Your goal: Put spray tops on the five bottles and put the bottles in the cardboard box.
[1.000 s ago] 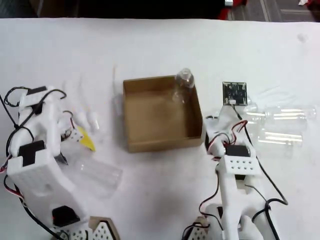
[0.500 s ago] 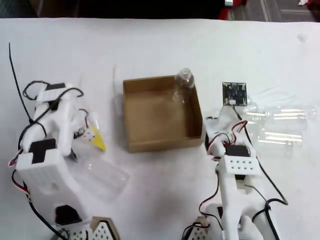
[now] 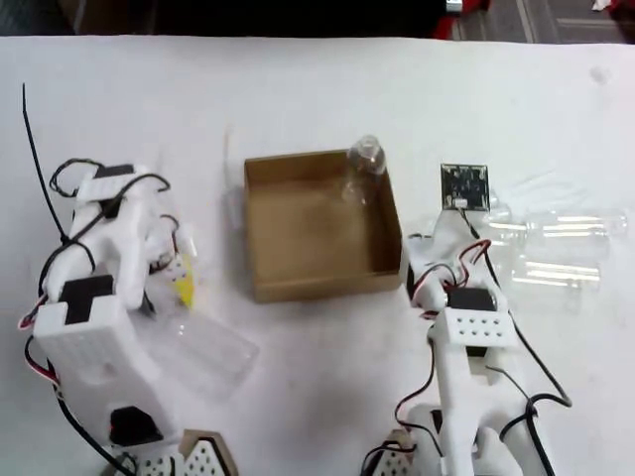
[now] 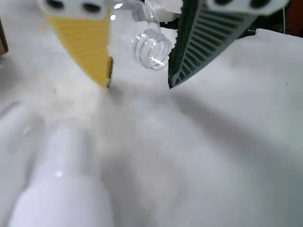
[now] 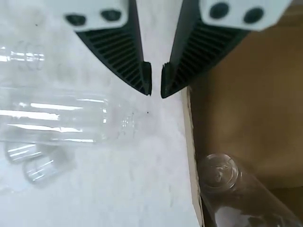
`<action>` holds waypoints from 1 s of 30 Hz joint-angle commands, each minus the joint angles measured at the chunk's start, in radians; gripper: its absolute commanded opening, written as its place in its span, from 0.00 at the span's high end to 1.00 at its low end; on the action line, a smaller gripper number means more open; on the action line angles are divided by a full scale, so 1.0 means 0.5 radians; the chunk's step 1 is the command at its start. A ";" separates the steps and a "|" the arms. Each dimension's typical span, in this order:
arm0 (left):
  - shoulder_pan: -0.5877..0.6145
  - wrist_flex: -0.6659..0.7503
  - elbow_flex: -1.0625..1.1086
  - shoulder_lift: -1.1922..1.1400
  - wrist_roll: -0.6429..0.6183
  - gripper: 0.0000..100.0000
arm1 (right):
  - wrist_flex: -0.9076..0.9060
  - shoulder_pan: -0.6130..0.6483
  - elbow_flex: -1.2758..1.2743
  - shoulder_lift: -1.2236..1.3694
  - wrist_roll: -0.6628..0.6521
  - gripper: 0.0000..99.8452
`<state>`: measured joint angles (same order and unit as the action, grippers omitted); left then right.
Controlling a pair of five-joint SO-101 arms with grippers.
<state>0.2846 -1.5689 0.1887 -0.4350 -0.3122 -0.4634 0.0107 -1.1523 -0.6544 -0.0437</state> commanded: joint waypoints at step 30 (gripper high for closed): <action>-0.127 -0.436 -0.976 0.038 0.034 0.92 | -0.008 -0.020 0.101 -0.020 -0.031 0.98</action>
<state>0.2217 -1.7683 -0.2179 -0.4350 -0.3122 -0.4634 0.0107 -1.1523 -0.6544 -0.0437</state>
